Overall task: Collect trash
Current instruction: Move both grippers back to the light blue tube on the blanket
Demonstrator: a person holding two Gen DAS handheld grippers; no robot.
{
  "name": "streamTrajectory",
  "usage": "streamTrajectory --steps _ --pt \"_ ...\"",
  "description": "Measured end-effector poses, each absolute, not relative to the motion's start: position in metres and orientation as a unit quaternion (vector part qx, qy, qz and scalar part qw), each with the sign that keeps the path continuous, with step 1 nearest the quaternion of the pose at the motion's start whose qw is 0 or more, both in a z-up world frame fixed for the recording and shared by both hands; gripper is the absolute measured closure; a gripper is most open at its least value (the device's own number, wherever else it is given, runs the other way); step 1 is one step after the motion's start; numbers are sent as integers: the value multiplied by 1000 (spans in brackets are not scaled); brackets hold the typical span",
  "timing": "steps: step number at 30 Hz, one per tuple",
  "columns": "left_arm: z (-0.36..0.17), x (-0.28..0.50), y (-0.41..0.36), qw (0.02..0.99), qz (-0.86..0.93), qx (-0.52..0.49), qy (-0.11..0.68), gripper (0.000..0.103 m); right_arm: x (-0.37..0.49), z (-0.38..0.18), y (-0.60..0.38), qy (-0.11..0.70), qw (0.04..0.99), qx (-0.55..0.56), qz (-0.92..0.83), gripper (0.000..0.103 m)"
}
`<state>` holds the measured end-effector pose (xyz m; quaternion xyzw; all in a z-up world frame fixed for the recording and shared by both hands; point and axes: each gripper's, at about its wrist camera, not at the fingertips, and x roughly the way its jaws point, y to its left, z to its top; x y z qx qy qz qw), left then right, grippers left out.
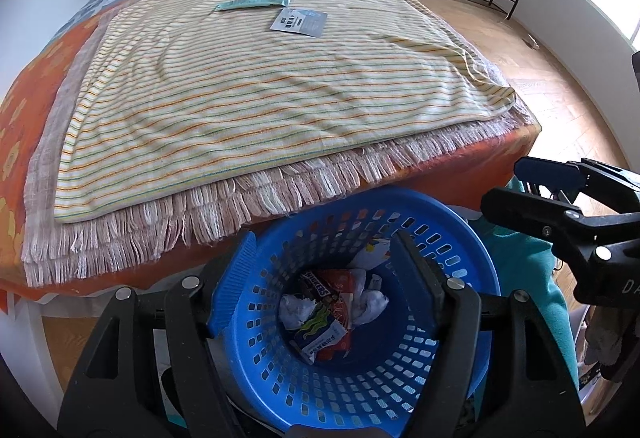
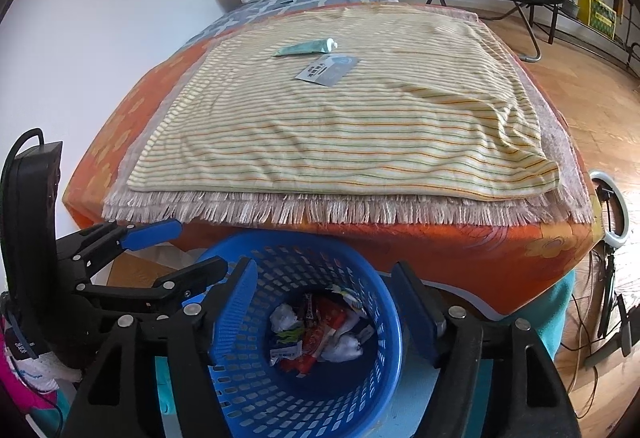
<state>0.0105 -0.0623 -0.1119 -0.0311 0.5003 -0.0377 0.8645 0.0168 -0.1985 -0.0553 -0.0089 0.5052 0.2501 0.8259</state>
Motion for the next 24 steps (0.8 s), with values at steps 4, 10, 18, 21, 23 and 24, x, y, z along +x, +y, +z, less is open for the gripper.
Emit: streamTrajectory --steps 4,10,18,21,23,24 --pt "-110 16 -57 864 -34 -35 501 31 20 -54 -198 504 828 -16 245 16" --pt "-98 27 -40 867 -20 -52 495 31 27 -42 -199 484 842 -10 239 4" --pt "-86 47 -17 869 -1 -68 489 31 44 -31 -197 475 849 -13 233 1" --pt "-79 57 -10 872 4 -68 486 31 52 -28 -195 474 849 -16 235 0" --pt "-74 65 -6 874 8 -63 481 31 58 -27 -193 474 848 -13 238 0" --pt "-71 70 -2 876 10 -63 478 31 61 -26 -192 474 848 -11 239 0"
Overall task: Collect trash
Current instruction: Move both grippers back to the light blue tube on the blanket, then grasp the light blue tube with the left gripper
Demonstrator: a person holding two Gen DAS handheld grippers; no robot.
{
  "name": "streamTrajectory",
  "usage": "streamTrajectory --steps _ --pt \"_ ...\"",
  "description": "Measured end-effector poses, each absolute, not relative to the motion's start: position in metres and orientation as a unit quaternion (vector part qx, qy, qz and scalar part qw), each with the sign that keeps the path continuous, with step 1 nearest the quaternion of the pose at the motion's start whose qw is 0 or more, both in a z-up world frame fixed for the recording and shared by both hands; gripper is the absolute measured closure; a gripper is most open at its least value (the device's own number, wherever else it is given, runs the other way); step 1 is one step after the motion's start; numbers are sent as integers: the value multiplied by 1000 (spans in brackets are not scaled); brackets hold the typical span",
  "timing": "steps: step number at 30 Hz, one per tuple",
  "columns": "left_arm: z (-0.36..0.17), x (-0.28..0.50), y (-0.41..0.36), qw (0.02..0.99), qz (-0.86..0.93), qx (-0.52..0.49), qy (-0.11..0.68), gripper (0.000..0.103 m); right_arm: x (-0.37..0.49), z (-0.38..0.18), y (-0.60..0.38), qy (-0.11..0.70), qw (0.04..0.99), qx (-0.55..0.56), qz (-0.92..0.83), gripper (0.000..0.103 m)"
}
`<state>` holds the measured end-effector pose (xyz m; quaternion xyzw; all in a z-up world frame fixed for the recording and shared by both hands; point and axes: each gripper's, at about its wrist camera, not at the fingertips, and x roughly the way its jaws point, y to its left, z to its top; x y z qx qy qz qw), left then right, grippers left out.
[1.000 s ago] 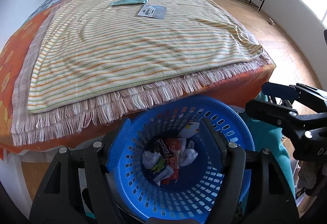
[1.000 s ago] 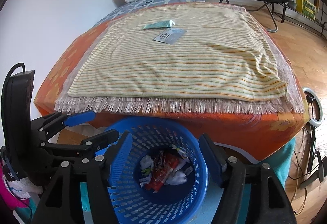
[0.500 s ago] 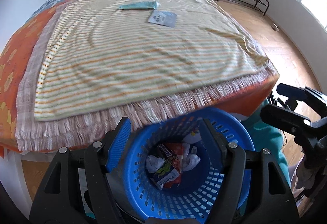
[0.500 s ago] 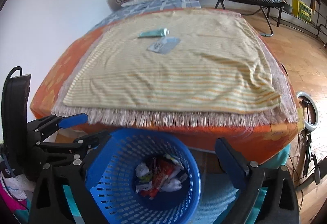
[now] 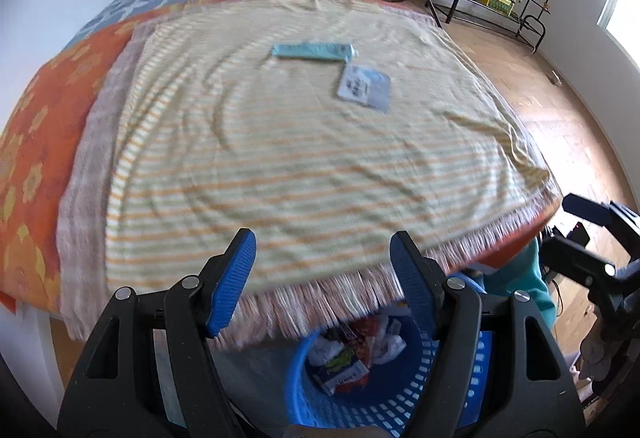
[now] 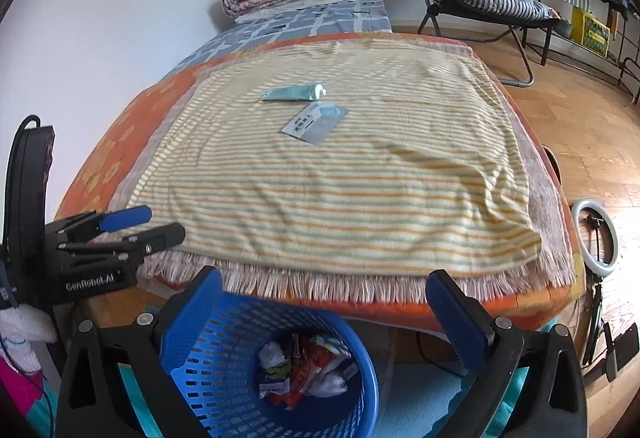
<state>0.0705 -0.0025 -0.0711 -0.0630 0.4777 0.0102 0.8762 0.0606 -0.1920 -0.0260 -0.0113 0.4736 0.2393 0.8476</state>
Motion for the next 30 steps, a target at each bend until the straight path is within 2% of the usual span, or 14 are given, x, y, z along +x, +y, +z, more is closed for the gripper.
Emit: streamTrajectory --steps 21,30 --pt "-50 206 26 869 -70 -79 484 31 84 -28 -171 403 879 -28 252 0" --pt "-61 283 30 865 -98 -98 483 31 96 -45 -175 412 872 -29 262 1"
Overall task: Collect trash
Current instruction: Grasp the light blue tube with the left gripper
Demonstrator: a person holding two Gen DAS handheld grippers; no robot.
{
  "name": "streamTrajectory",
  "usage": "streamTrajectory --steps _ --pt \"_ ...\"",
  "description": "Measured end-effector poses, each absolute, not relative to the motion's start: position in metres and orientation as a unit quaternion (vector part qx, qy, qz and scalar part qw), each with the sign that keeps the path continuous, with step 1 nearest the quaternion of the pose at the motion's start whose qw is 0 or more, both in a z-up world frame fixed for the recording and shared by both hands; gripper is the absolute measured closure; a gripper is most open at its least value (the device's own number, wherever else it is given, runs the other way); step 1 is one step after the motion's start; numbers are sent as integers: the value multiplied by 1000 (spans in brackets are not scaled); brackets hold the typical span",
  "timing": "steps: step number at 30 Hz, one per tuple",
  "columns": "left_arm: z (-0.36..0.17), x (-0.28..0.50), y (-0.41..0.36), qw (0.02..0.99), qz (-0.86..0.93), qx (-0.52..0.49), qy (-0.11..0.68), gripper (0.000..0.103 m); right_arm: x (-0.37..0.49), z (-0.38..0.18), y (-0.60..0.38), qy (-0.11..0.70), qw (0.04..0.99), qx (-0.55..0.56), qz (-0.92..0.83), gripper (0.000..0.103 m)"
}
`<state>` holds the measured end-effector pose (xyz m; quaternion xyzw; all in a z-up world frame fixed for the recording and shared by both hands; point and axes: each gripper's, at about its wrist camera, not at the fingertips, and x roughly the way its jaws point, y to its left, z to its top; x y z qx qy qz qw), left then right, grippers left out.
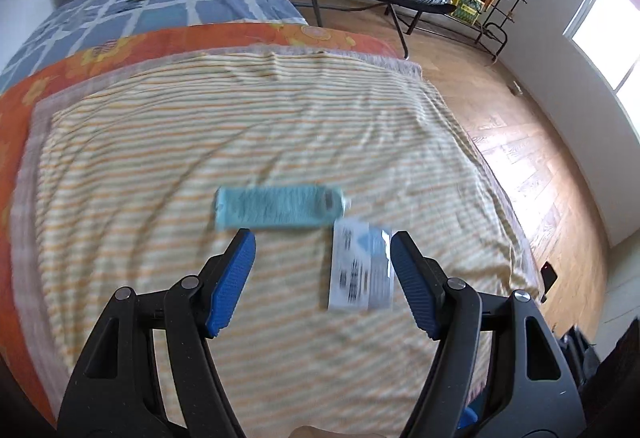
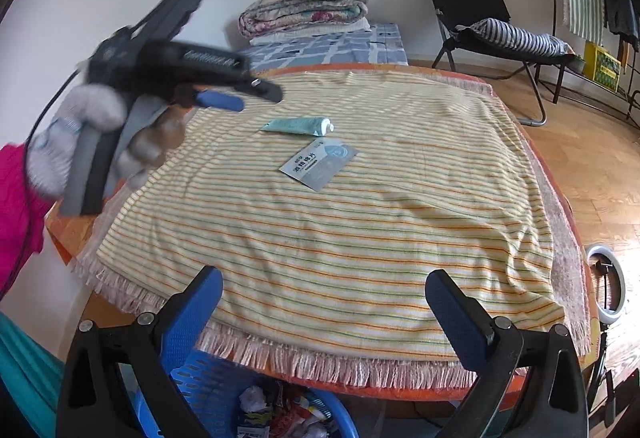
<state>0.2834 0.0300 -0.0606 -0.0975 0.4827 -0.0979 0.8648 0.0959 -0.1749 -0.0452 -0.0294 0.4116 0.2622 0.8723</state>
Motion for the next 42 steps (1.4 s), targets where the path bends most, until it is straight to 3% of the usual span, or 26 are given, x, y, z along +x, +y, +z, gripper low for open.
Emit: streamTrajectory --steps 11,23,36,42 --pt "-95 354 30 851 -100 -110 503 31 108 -60 -196 431 864 -11 261 1" --pt "-120 363 67 818 -108 -202 528 31 122 -70 -210 463 851 30 247 1" --pt "-117 315 13 825 -139 -13 548 31 138 -69 -203 493 830 70 253 1" --pt "-121 319 16 835 -94 -9 542 52 149 -70 -202 502 826 80 245 1"
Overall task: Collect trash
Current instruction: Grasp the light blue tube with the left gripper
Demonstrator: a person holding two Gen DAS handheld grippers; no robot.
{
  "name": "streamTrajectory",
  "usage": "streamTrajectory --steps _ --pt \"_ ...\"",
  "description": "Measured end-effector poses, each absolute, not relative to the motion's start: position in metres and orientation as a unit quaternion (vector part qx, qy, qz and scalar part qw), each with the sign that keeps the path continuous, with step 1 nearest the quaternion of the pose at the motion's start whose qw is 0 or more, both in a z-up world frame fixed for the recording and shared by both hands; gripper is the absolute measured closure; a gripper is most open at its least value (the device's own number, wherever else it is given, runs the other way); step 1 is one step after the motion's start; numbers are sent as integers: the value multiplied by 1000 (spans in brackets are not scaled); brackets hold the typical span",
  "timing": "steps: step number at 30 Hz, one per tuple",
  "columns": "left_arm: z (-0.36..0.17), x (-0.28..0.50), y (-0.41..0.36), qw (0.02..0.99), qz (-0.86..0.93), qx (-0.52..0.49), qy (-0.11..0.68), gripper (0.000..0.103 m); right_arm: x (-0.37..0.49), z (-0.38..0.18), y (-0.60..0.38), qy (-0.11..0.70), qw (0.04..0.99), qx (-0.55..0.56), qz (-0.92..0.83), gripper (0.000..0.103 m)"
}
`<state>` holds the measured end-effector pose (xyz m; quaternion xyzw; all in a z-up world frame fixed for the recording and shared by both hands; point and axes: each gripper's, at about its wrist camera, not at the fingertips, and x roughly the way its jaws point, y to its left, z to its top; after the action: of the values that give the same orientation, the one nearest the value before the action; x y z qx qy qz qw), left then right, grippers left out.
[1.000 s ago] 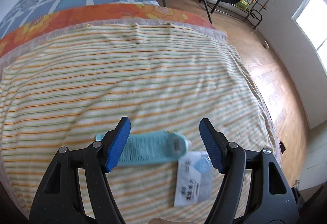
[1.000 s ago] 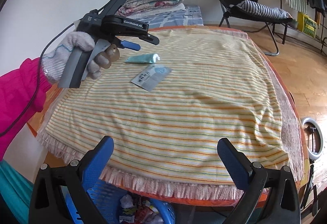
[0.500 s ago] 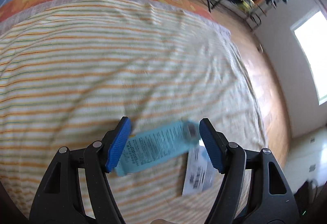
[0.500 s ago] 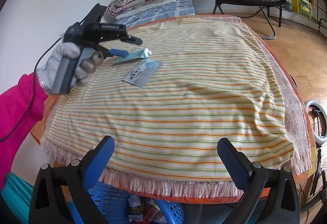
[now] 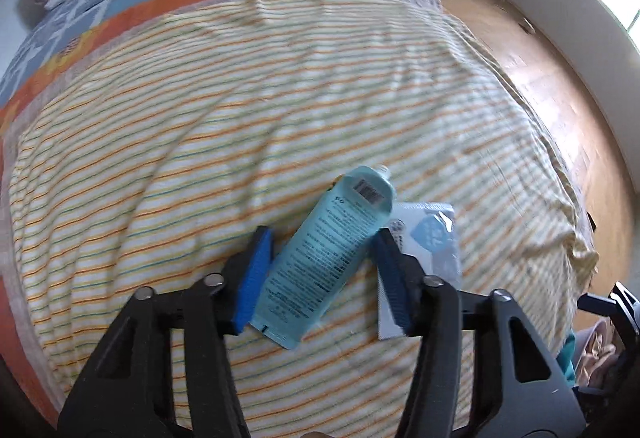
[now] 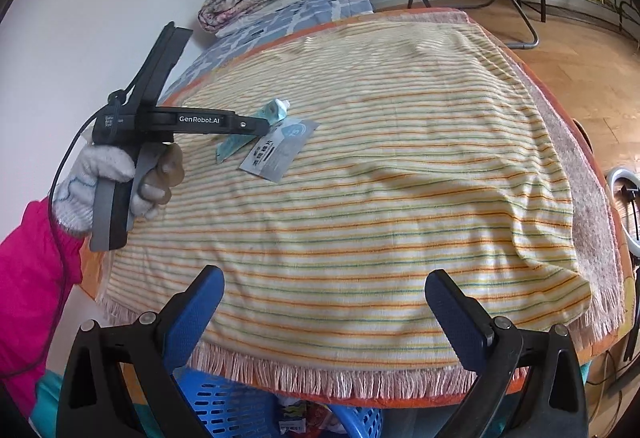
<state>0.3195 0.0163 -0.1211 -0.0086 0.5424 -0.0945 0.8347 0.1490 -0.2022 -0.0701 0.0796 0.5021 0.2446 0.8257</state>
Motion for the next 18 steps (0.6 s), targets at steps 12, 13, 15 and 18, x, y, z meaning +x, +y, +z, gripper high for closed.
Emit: streamTrajectory --steps 12,13,15,18 --pt "-112 296 57 853 -60 -30 518 81 209 -78 -164 532 802 135 237 5" --pt "-113 296 60 850 -68 -39 520 81 216 -80 -159 535 800 136 234 7" --pt "-115 296 60 844 -84 -56 527 80 225 -83 -153 542 796 143 230 13" --pt "-114 295 50 851 -82 -36 517 46 234 -81 -153 545 791 167 223 15"
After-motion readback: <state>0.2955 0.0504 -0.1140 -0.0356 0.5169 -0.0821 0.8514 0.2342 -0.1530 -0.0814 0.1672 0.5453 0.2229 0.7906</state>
